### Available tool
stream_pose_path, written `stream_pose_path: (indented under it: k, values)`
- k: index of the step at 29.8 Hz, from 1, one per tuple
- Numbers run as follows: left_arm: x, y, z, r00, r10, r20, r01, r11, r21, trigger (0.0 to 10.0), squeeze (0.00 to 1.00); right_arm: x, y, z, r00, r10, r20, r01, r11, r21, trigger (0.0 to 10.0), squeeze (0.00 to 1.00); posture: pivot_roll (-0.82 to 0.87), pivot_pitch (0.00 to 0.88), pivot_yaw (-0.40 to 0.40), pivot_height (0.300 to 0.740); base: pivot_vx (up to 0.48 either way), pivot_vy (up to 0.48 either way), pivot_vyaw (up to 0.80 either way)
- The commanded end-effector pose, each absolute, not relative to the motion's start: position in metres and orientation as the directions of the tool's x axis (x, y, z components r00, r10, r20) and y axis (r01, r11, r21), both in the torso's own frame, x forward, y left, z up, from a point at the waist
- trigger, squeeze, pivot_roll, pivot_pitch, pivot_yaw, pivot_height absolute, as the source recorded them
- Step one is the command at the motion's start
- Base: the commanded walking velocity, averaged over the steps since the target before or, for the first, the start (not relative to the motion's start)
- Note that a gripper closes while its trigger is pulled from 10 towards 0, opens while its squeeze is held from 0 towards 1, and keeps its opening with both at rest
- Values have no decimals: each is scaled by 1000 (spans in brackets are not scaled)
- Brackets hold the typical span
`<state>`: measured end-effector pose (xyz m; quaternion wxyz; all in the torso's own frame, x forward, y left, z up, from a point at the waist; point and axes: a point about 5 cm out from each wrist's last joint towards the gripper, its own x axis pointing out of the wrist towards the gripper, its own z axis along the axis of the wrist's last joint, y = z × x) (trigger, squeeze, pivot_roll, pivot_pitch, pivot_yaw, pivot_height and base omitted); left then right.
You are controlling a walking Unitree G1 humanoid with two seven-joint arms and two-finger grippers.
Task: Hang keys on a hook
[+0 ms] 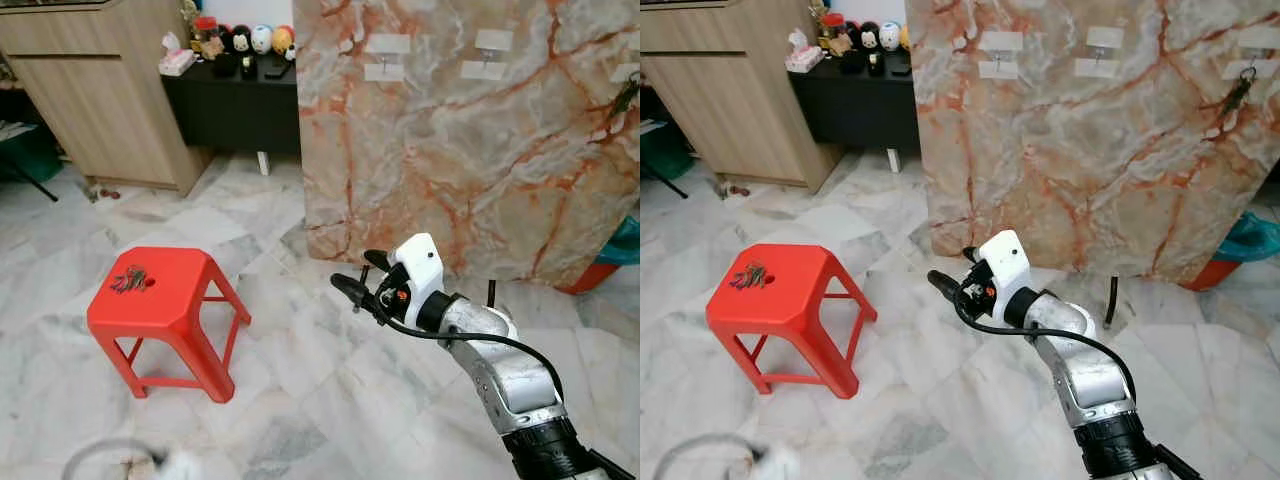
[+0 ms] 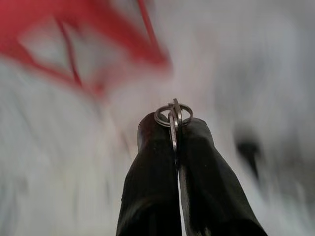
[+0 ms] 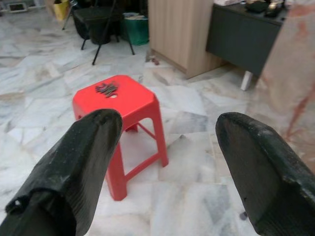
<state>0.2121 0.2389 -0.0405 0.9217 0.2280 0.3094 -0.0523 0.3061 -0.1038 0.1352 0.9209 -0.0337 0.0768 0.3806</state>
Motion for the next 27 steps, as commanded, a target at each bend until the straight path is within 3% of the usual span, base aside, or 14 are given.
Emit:
stream_pose_path:
  k: [1,2,6,9,12,18,27]
  values:
    - [232,232,-15,896,-18,-443,204,904,376,10000,0,303,-102,132,694,697,-182,-709,705,-9,10000,0,99,39,19,740,0,0,0]
    - [232,232,-15,896,-18,-443,204,904,376,10000,0,303,-102,132,694,697,-182,-709,705,-9,10000,0,99,39,19,740,0,0,0]
    - [264,199,36,952,-220,-211,268,935,232,10000,0,304,-103,135,700,695,-163,-705,709,-4,10000,0,98,39,21,740,0,0,0]
    - [282,178,81,939,-341,-40,343,926,159,10000,0,307,-110,139,711,686,-156,-696,718,-13,10000,0,101,64,23,740,0,0,0]
    - [288,170,107,920,-391,42,382,914,137,10000,0,308,-117,139,723,672,-160,-683,730,-22,10000,0,106,71,22,740,0,0,0]
    - [290,157,147,851,-515,108,497,854,153,10000,0,308,-131,144,746,651,-140,-660,751,-24,10000,0,103,88,28,740,0,0,0]
    - [283,135,169,742,-663,100,650,747,138,10000,0,305,-139,148,727,679,-103,-684,730,-13,10000,0,102,103,35,740,0,0,0]
